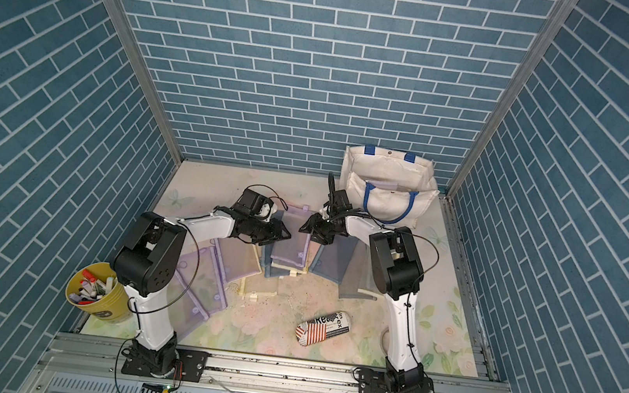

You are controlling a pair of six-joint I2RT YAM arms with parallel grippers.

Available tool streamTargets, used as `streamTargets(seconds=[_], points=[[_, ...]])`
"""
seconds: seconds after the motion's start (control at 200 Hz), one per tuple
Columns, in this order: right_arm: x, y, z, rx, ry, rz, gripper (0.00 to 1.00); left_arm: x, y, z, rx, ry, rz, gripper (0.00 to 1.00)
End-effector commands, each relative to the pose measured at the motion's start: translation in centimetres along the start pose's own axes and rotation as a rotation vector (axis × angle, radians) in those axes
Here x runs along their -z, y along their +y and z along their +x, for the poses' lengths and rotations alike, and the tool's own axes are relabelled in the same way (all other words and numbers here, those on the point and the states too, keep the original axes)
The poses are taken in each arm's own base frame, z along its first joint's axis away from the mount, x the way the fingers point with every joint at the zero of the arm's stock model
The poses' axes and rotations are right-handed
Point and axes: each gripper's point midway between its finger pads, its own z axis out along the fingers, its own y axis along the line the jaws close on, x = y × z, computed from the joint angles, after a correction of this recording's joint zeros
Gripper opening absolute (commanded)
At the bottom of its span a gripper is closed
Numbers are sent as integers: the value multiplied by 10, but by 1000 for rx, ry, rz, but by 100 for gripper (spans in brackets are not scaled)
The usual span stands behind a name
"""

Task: Put the pencil pouch into the canvas bag
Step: Pick up the pencil pouch.

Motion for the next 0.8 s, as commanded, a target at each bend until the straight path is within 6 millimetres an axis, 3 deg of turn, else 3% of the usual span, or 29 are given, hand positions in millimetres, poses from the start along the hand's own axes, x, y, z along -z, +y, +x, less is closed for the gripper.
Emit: streamTargets(seconds=[0.0,0.15,0.275,0.34,0.375,0.445,0.67,0.795], points=[[-7,0,3,-21,-1,-3,51,7,-13,-3,-8,-20,42,53],[-5,3,3,-6,-6,16,46,14,-9,2,-25,-11,11,54],[-3,3,5,10,-11,28,44,22,-4,8,-35,5,-42,74],[-3,3,8,34,-7,43,44,24,-5,7,-40,6,-46,78],[6,16,7,63,-22,34,44,25,-6,6,-42,6,-48,78],[7,20,7,79,-27,32,44,24,-8,4,-48,4,-39,76],[3,26,3,84,-28,19,44,17,-18,-3,-60,5,12,69],[3,27,3,86,-27,16,43,16,-20,-4,-52,5,20,58]])
